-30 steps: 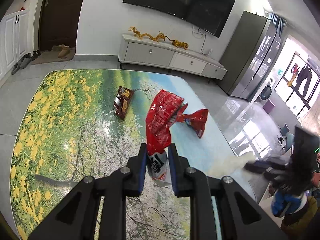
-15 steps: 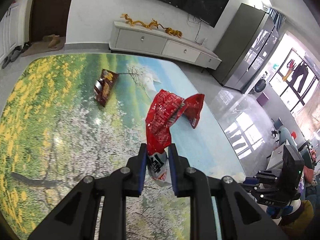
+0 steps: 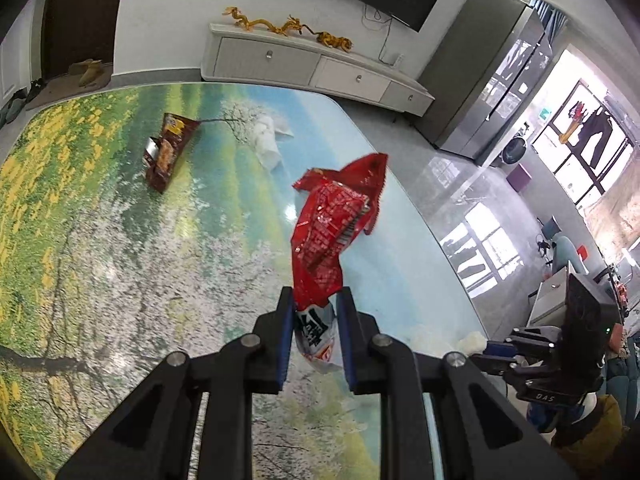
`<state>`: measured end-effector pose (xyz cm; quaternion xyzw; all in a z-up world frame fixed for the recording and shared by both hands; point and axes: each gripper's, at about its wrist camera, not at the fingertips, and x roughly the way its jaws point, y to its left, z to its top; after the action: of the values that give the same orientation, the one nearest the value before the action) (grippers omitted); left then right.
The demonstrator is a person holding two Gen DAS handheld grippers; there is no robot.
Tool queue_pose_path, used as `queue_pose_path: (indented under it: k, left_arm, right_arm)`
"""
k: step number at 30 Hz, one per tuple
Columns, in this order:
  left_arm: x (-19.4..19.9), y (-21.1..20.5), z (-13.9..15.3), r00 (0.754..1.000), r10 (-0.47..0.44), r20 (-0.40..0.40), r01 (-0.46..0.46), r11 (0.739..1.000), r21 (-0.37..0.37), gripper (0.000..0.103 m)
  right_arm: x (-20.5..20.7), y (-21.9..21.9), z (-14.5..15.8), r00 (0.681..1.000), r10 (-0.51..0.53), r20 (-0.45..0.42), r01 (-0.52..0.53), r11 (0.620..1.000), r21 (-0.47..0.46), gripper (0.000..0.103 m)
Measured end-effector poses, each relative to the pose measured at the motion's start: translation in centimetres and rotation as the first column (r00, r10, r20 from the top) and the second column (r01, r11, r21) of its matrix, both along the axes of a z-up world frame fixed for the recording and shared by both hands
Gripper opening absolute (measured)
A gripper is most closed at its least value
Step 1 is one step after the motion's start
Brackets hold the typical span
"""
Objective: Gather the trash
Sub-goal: 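Carry the red chip bag and tissue over the bin and open both tools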
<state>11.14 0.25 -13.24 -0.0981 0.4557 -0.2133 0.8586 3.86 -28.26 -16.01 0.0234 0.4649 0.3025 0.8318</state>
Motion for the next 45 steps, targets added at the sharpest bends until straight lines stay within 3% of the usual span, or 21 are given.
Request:
queue_pose_path:
  k: [7,10,16,22,28,31,36,40,45]
  left_arm:
    - [-0.7,-1.0,-1.0,0.999,-0.031,-0.024,0.032,0.999,0.02,0.02]
    - [-0.7,-1.0,-1.1,0.999,-0.025,-0.028,0.025,1.0,0.017,0.02]
    - [-0.7,-0.6,-1.2,0.999,-0.01,-0.031,0.011,1.0,0.004,0.02]
    - [-0.9,1.0,-1.3,0.999,0.016,-0.032,-0.016,1.0,-0.01,0.02]
    - [-0.4,0.4,0.7,1.0,-0.012,0.004,0.012,1.0,0.004,0.02]
    - [0.3,-2.2,1.9,0.997,-0.072,0.019,0.072,0.997,0.023,0.02]
    - [1.8,-10.2,3.3,0.969,-0.244,0.027,0.242,0.969,0.051,0.02]
    - [3.2,-18.8,2.9,0.923,-0.384,-0.013,0.384,0.921,0.056,0.02]
    - [5.1,-27.2,0.6,0.882,-0.462,-0.093,0.469,0.881,0.071,0.02]
  right_arm:
    - [-0.6,0.4,-0.3,1.0,0.023,0.013,-0.024,0.999,0.036,0.016]
    - [-1.0,-0.2,0.4,0.999,0.017,0.036,-0.019,0.997,0.076,0.011]
    - [-0.8,-0.9,3.1,0.996,-0.001,0.094,-0.013,0.988,0.151,0.01]
    - [-0.2,0.4,7.0,0.985,0.035,0.169,-0.074,0.97,0.231,0.01]
    - [0.5,0.9,9.6,0.969,0.005,0.247,-0.065,0.97,0.235,0.01]
    - [1.2,-0.7,9.5,0.961,-0.073,0.265,0.014,0.976,0.219,0.01]
    - [2.6,-6.5,7.0,0.925,-0.315,0.212,0.286,0.946,0.156,0.01]
    - [3.4,-12.1,4.0,0.859,-0.489,0.154,0.48,0.872,0.089,0.01]
    - [4.2,-18.7,-0.6,0.77,-0.635,0.062,0.634,0.772,0.041,0.01]
